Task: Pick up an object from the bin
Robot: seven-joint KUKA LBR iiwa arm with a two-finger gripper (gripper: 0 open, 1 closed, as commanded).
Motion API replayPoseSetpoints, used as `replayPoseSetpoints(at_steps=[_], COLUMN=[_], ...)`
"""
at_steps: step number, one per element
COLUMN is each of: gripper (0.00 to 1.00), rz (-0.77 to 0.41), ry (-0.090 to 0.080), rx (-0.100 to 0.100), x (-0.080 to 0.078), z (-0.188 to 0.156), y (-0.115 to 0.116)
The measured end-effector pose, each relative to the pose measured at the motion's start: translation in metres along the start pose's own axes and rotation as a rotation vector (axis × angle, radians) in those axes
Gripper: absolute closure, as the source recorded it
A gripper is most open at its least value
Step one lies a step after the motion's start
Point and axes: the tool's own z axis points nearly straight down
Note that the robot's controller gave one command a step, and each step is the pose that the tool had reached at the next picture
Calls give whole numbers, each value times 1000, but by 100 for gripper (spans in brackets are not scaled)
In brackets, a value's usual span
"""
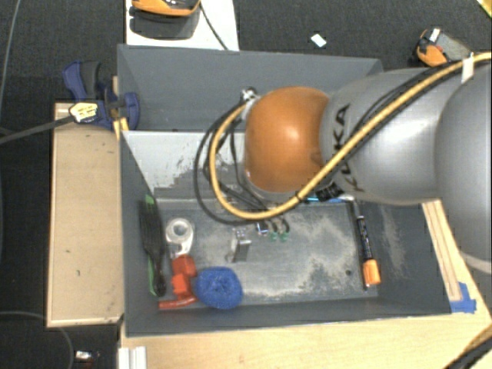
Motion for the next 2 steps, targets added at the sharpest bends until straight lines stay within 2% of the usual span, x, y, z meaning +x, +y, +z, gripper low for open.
replayPoseSetpoints(at_steps=[1, 2], gripper=[0, 0], rz=[-76, -77], ry=[-7, -5], rx=[-4, -1], x=[38, 54], z=[59, 47], y=[4, -11])
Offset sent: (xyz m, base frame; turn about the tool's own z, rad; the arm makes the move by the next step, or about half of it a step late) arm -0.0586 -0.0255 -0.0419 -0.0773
